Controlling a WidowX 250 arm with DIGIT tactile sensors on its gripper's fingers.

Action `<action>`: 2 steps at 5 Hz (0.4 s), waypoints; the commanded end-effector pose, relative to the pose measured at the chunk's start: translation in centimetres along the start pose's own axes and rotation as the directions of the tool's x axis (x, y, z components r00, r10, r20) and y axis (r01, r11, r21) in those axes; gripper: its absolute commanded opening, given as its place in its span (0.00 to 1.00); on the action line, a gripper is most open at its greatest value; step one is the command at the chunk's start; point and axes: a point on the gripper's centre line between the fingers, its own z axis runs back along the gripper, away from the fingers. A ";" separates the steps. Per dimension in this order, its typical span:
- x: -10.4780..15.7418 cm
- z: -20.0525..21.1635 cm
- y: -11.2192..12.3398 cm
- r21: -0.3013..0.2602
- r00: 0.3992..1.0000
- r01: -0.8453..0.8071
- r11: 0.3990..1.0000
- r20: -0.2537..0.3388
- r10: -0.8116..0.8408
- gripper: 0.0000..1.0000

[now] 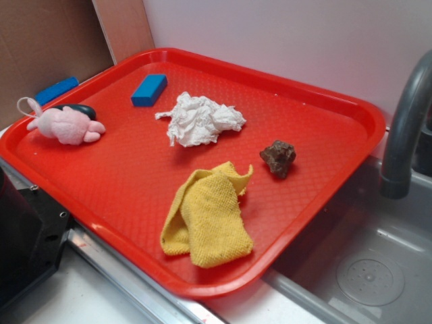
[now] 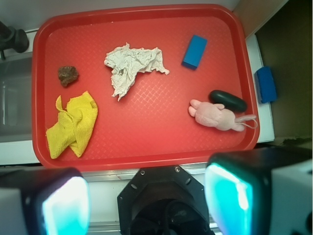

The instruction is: Grab the yellow cloth.

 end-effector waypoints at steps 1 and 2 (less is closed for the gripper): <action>0.0 0.0 0.0 0.000 1.000 0.000 1.000 0.000 0.000 1.00; 1.5 -5.0 -4.3 -0.005 1.000 -0.031 0.999 0.001 0.031 1.00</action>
